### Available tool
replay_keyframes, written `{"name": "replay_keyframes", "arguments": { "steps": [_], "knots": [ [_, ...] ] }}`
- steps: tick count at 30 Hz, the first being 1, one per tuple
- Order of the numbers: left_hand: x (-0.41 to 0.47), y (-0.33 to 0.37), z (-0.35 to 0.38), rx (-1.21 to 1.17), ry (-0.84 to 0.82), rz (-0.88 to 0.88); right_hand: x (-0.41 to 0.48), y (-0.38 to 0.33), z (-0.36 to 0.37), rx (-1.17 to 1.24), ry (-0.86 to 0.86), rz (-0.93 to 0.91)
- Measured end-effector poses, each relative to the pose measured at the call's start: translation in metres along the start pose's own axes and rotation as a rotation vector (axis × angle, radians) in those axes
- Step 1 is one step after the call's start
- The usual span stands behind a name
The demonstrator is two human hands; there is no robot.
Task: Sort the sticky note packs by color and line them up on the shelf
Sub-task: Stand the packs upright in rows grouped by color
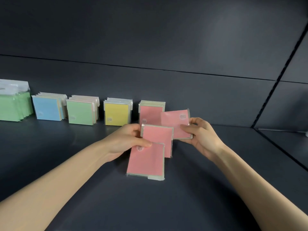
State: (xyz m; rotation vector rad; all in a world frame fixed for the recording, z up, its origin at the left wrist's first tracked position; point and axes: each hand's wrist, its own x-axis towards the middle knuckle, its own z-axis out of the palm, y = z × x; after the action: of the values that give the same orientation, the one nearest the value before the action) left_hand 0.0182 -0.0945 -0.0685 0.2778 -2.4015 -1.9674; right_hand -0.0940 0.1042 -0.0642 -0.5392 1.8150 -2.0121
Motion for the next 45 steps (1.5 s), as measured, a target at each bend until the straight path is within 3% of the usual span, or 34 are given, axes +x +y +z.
{"name": "replay_keyframes", "arguments": {
  "steps": [10, 22, 27, 34, 39, 45],
  "knots": [
    [0.004, 0.000, 0.007, -0.238, 0.265, 0.124, 0.000, 0.005, -0.001, -0.040, 0.012, -0.023],
    [0.007, 0.001, 0.002, -0.492, 0.442, 0.184, -0.001, 0.000, 0.000, 0.076, 0.084, -0.086],
    [0.006, 0.000, 0.005, -0.474, 0.348, 0.150, -0.003, -0.004, -0.002, 0.045, 0.128, -0.125],
    [0.002, 0.001, 0.017, -0.547, 0.172, 0.149, -0.004, -0.004, 0.003, 0.204, 0.019, -0.047],
    [0.001, 0.001, 0.022, -0.551, 0.092, 0.183, -0.003, -0.003, 0.005, 0.238, 0.034, -0.062],
    [0.001, 0.002, 0.025, -0.456, 0.081, 0.219, -0.006, 0.002, 0.014, -0.064, 0.027, -0.111]
  ]
}}
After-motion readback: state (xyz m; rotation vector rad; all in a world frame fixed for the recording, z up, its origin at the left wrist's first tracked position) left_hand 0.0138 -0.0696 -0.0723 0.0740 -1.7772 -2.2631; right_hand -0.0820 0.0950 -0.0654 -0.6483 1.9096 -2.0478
